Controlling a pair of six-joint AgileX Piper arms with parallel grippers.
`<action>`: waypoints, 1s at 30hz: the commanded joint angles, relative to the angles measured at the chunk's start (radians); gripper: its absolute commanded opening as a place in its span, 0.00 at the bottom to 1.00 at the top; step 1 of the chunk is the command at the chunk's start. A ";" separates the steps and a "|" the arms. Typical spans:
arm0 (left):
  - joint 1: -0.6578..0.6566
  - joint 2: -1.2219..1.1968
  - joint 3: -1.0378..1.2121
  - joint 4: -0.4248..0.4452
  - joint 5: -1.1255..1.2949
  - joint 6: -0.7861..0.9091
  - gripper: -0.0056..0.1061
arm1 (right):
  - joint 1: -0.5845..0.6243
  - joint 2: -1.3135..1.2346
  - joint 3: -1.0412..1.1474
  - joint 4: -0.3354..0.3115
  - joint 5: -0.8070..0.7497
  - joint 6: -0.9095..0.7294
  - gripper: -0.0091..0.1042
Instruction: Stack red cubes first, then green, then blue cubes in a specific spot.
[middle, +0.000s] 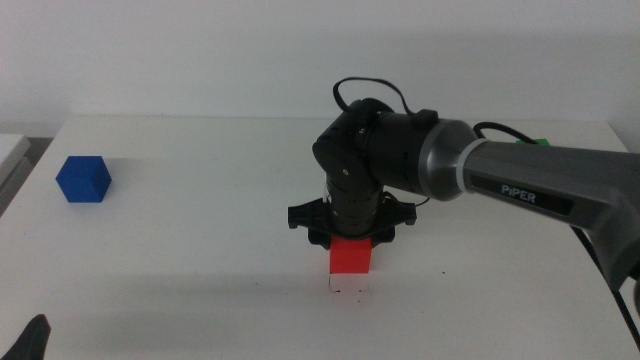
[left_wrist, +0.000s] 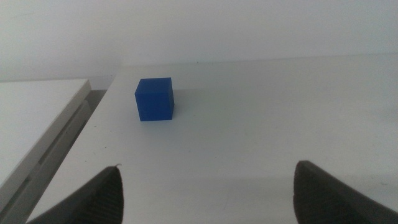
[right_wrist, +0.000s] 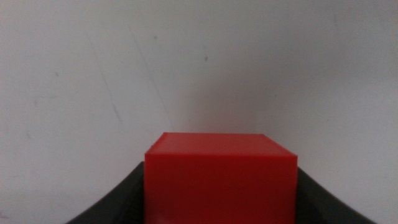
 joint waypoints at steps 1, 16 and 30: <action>0.001 -0.004 0.001 0.000 -0.013 0.001 0.89 | 0.001 0.008 -0.007 -0.006 0.008 0.006 0.20; 0.001 -0.004 0.001 0.000 -0.013 0.001 0.89 | 0.001 0.052 -0.002 0.020 0.012 0.010 0.20; 0.001 -0.004 0.001 0.000 -0.013 0.001 0.89 | -0.083 -0.398 0.230 -0.041 -0.074 -0.195 0.90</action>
